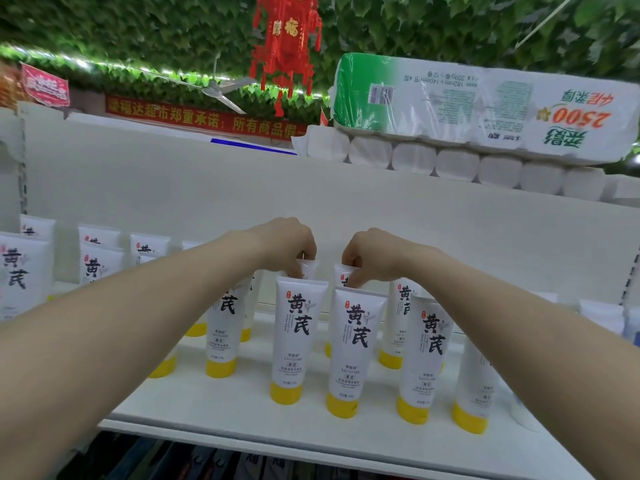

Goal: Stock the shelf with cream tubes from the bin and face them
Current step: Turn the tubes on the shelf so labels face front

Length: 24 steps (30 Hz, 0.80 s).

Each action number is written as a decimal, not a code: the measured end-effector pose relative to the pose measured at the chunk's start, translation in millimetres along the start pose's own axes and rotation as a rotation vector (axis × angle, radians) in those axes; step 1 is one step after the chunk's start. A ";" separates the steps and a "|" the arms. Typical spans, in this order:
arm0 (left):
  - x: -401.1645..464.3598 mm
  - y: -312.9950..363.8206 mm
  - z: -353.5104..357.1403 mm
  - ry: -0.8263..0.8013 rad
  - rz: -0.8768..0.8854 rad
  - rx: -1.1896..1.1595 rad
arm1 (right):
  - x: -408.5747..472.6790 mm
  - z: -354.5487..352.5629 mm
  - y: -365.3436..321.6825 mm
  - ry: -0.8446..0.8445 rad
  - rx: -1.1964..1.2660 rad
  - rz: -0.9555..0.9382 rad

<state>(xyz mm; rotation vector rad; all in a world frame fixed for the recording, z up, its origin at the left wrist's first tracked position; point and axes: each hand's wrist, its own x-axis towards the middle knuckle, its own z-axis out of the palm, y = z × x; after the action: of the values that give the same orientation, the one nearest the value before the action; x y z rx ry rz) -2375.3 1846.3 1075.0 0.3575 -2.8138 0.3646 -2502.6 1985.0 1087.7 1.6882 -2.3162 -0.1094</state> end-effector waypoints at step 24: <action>-0.1 -3.8 8.0 -0.013 -0.085 -0.117 | 10.0 9.2 0.8 -0.051 0.103 0.056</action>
<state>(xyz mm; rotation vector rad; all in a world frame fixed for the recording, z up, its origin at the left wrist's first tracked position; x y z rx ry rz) -2376.1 1840.5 1068.4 0.4534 -2.8057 0.1796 -2508.6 1974.9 1080.8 1.6849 -2.4431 -0.0225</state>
